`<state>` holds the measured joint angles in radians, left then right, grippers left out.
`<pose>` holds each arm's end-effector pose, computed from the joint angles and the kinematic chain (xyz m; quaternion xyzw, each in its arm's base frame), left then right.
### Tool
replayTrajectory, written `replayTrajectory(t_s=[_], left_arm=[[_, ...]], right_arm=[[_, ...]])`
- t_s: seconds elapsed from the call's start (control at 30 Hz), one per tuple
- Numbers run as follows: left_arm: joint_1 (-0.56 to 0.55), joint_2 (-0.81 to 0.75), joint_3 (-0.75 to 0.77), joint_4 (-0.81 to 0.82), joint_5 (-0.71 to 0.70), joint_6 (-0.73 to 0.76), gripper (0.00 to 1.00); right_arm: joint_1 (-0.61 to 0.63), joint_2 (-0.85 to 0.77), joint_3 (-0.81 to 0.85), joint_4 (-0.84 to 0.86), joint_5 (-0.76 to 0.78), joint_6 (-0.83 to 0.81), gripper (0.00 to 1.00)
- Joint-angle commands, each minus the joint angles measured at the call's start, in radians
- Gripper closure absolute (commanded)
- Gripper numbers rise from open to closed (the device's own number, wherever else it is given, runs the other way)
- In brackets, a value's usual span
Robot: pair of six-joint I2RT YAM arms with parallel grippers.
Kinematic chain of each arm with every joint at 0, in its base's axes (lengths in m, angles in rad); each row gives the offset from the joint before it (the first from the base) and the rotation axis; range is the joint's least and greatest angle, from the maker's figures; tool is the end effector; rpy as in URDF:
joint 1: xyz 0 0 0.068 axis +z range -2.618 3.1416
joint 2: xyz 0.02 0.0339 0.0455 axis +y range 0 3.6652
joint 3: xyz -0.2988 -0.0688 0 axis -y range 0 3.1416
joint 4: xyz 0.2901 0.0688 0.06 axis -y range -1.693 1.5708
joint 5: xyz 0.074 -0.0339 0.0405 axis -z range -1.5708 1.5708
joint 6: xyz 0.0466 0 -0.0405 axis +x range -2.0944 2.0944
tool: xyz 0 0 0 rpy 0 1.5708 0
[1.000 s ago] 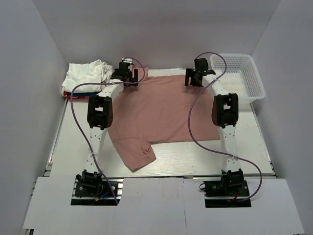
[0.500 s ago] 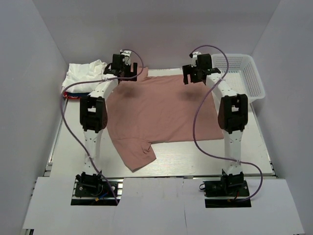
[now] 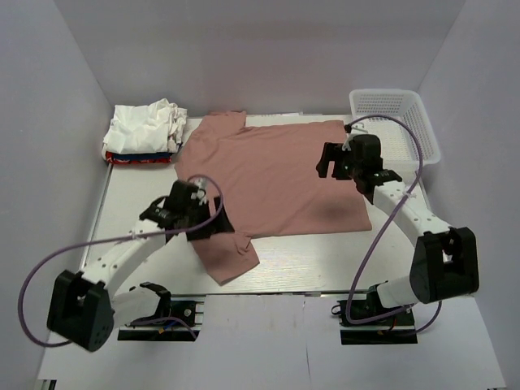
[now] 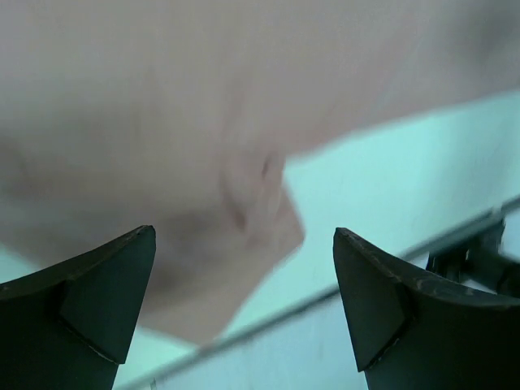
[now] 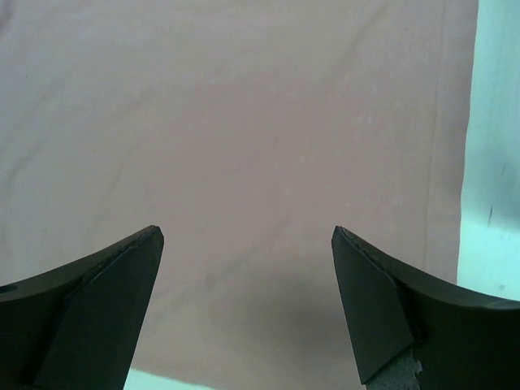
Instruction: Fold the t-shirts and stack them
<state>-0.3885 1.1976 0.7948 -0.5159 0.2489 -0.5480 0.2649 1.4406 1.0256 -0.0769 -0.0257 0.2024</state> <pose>0.2490 -0.1143 0.2385 -0.0353 0.9402 -0.2484 0.2305 0.3637 0.0999 0.2908 -0.0334 0.8573 0.1296 0.4971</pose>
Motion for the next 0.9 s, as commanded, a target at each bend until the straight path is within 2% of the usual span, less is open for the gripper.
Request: replayTrajectory(t_s=[0.0, 0.07, 0.2, 0.37, 0.47, 0.6, 0.7, 0.73, 0.87], left_arm=[[-0.039, -0.148, -0.133, -0.166, 0.056, -0.159, 0.00], [-0.073, -0.193, -0.202, -0.244, 0.088, -0.190, 0.00], [-0.118, -0.236, -0.290, -0.276, 0.136, -0.251, 0.02], [-0.156, -0.199, -0.289, -0.266, 0.078, -0.273, 0.03], [-0.174, -0.155, -0.289, -0.210, 0.069, -0.282, 0.08], [-0.185, -0.116, -0.354, -0.172, 0.015, -0.326, 0.18], [-0.185, -0.102, -0.364, -0.153, -0.040, -0.337, 0.32], [-0.185, -0.102, -0.364, -0.153, -0.059, -0.346, 0.42], [-0.185, -0.081, -0.345, -0.119, -0.118, -0.359, 0.48]], right_arm=[[-0.006, -0.078, -0.057, 0.063, 0.021, 0.055, 0.10], [-0.003, -0.111, -0.094, 0.106, 0.021, 0.065, 0.10], [-0.007, -0.118, -0.128, 0.121, 0.049, 0.072, 0.10], [-0.001, -0.079, -0.121, 0.108, 0.073, 0.075, 0.10], [-0.006, -0.059, -0.119, 0.095, 0.081, 0.104, 0.10], [-0.006, -0.081, -0.169, 0.094, 0.191, 0.190, 0.10], [-0.010, -0.120, -0.222, 0.108, 0.247, 0.229, 0.10], [-0.012, -0.140, -0.229, 0.109, 0.248, 0.241, 0.10], [-0.013, -0.178, -0.306, 0.100, 0.264, 0.299, 0.10]])
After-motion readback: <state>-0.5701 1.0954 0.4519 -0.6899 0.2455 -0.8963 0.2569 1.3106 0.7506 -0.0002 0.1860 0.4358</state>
